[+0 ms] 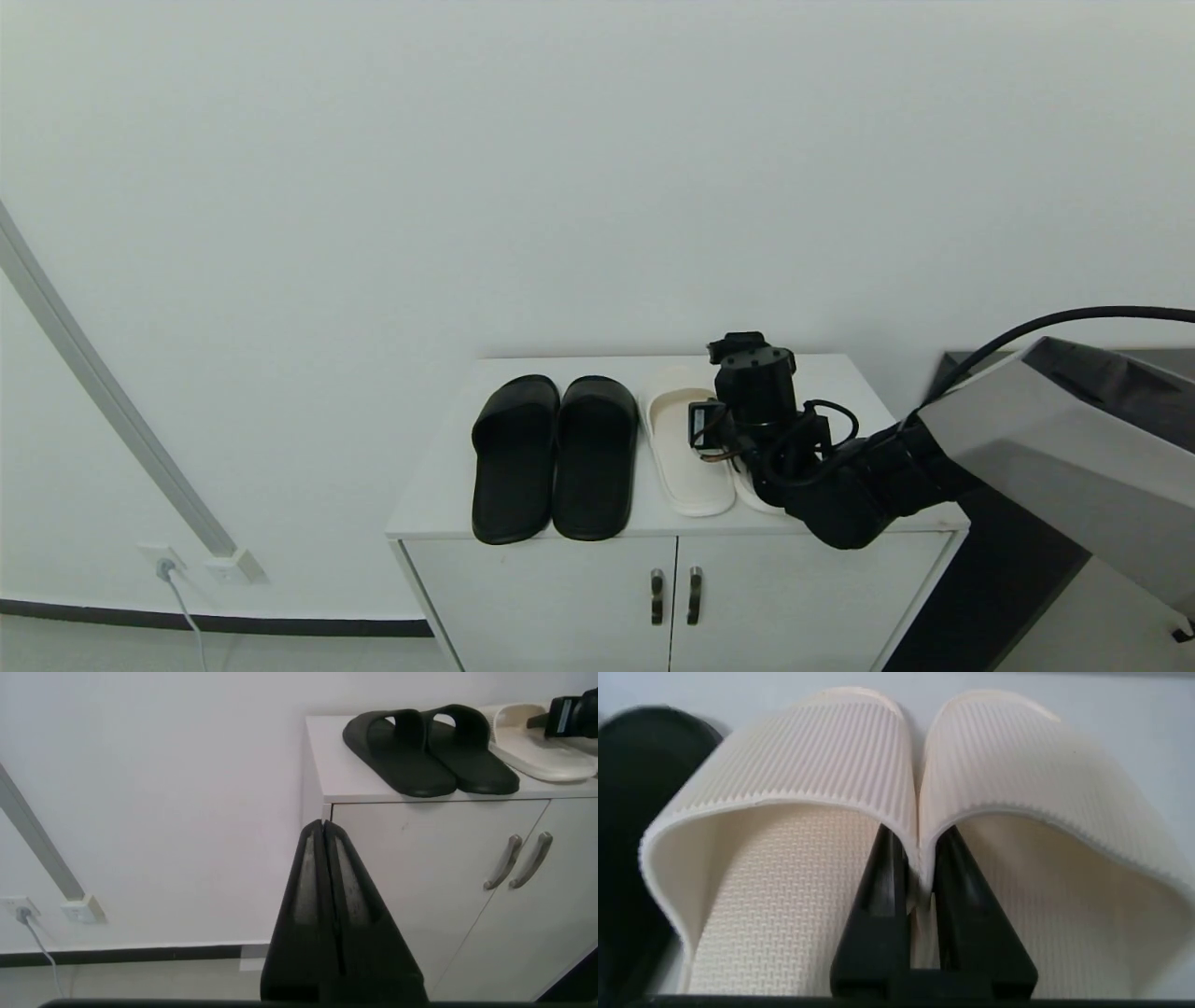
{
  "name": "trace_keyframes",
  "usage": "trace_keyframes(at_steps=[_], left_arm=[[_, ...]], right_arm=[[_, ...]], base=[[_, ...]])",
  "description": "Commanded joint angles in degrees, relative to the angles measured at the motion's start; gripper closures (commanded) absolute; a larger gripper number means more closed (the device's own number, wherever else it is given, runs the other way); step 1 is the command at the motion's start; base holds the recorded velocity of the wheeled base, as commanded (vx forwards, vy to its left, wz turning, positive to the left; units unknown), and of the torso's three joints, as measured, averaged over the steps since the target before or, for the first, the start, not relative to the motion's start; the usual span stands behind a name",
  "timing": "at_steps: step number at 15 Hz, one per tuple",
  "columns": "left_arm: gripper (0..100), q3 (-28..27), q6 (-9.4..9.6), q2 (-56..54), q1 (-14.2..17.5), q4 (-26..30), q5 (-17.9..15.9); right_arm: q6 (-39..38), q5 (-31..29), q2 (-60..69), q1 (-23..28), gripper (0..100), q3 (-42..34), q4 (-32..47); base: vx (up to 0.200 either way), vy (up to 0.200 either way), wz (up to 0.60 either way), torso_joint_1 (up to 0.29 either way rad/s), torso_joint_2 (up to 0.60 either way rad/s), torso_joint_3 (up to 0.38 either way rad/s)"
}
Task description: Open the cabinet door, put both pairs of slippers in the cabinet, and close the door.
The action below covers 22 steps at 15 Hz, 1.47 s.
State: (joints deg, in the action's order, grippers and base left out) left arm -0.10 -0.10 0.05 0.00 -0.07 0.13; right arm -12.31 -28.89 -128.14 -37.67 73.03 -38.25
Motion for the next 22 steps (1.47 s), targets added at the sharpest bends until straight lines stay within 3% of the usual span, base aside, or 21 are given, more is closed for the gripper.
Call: trace_keyframes(at_steps=[1, 6, 8, 11, 14, 19, 22], left_arm=[[100, 0.1, -0.08, 0.04, 0.0, -0.01, 0.04], [100, 0.01, -0.17, 0.04, 0.0, -0.01, 0.04], [100, 0.01, -0.17, 0.04, 0.0, -0.01, 0.04], [100, 0.01, -0.17, 0.04, 0.0, -0.01, 0.04], [100, 0.01, -0.08, 0.04, 0.0, -0.01, -0.05], [100, 0.01, -0.17, 0.04, 0.0, -0.01, -0.05], [100, 0.01, -0.17, 0.04, 0.0, -0.01, -0.05]], right_arm=[[1.33, 0.24, 6.85, -0.04, 100, -2.81, -0.15], [2.64, 7.27, 22.05, -2.85, 100, -20.3, -1.56], [2.82, 15.62, 30.49, -4.34, 100, -30.14, -3.76], [3.61, 27.13, 40.24, -5.75, 100, -39.02, -3.05], [3.61, 32.93, 43.5, -6.1, 100, -42.36, -0.68], [5.11, 33.9, 43.94, -6.54, 100, -44.21, -0.51], [5.28, 33.99, 43.41, -6.54, 100, -44.38, -0.51]], base=[[0.0, 0.0, 0.0, 0.0, 0.0, 0.0], [0.0, 0.0, 0.0, 0.0, 0.0, 0.0], [0.0, 0.0, 0.0, 0.0, 0.0, 0.0], [0.0, 0.0, 0.0, 0.0, 0.0, 0.0], [0.0, 0.0, 0.0, 0.0, 0.0, 0.0], [0.0, 0.0, 0.0, 0.0, 0.0, 0.0], [-0.2, 0.0, 0.0, 0.01, 0.0, 0.004]])
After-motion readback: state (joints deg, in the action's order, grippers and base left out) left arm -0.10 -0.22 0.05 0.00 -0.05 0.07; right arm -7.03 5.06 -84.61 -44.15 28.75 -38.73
